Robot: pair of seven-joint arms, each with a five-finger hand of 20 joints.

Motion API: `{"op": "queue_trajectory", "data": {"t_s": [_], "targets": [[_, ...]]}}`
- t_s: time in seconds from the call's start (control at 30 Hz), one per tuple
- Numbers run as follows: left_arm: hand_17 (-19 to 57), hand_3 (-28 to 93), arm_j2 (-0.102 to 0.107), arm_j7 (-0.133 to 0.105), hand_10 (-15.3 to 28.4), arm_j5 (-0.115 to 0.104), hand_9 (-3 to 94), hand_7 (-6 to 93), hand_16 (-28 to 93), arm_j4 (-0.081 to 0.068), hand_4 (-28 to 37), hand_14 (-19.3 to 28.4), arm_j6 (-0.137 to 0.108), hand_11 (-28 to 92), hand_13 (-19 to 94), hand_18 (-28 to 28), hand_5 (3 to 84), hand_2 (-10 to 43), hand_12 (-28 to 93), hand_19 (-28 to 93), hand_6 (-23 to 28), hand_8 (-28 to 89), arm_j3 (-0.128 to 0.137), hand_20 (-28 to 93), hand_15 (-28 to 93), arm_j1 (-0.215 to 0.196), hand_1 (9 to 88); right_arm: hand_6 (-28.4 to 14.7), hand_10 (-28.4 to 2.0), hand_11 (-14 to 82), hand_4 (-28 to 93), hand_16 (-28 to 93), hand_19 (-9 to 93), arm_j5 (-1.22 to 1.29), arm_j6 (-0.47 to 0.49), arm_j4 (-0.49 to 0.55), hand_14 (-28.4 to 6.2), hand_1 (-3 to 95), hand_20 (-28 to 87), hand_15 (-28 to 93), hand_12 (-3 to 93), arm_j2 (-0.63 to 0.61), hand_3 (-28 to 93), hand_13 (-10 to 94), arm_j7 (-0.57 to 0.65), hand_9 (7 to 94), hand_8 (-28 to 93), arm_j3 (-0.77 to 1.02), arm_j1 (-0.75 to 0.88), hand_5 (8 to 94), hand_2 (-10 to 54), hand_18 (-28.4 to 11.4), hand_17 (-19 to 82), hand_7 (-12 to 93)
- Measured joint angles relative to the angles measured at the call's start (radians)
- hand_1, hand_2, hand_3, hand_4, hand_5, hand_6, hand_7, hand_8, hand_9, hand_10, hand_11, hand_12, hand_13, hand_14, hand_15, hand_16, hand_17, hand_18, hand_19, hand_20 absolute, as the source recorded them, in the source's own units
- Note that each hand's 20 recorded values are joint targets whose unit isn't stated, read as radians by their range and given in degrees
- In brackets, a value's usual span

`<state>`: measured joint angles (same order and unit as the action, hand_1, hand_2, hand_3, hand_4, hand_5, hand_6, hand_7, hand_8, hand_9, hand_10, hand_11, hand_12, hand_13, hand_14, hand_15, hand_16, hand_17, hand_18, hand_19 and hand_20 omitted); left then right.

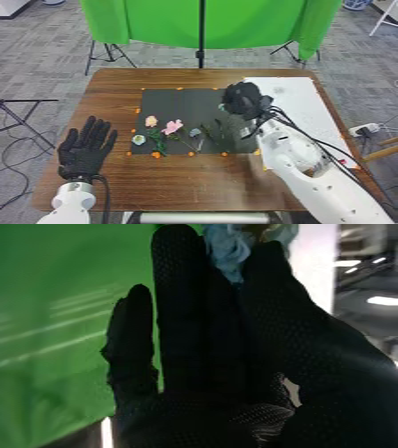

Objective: Arrange flowers

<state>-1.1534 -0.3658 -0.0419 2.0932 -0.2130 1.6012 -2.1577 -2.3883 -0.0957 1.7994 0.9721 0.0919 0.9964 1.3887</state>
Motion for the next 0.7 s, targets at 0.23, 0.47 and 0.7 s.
{"op": "queue_trajectory", "data": {"t_s": [0.23, 0.47, 0.7], "targets": [[-7.6, 80, 0.002, 0.013, 16.6, 0.0, 44.9, 14.9, -9, -0.002, -28.3, 16.8, -0.004, 27, 34, 14.1, 51.8, 17.7, 12, 40, 10.3, -10, -0.007, 14, 44, 0.011, 28.7, -0.9, -11.4, 21.0, -28, 30, 85, -0.127, 0.024, -0.012, -6.8, 54.3, 30, 35, 28.7, 0.029, 75, 64, -0.025, 70.2, -11, -0.041, 0.029, 62.6, -9.5, -19.8, 33, 33], [-7.5, 80, 0.002, 0.027, 16.6, -0.029, 45.2, 15.5, -9, -0.002, -28.3, 16.8, -0.016, 28, 34, 14.1, 52.5, 18.1, 13, 40, 10.3, -10, -0.016, 14, 45, 0.011, 29.0, -2.6, -14.3, 30.9, -28, 22, 86, -0.081, 0.023, -0.025, -9.4, 50.6, 29, 41, 18.6, 0.052, 82, 58, 0.049, 61.9, -19, -0.063, 0.035, 56.8, -9.5, -20.1, 32, 31], [-7.4, 81, 0.002, 0.033, 16.6, -0.042, 46.2, 17.3, -9, -0.002, -28.3, 16.6, -0.021, 28, 35, 14.1, 54.5, 19.2, 12, 40, 10.8, -11, -0.016, 14, 45, 0.01, 29.4, -2.7, -14.3, 30.1, -28, 17, 85, -0.079, 0.041, -0.046, -10.4, 48.8, 29, 43, 17.6, 0.085, 84, 57, 0.067, 60.4, -19, -0.054, 0.048, 55.9, -9.5, -20.2, 31, 31]]}}
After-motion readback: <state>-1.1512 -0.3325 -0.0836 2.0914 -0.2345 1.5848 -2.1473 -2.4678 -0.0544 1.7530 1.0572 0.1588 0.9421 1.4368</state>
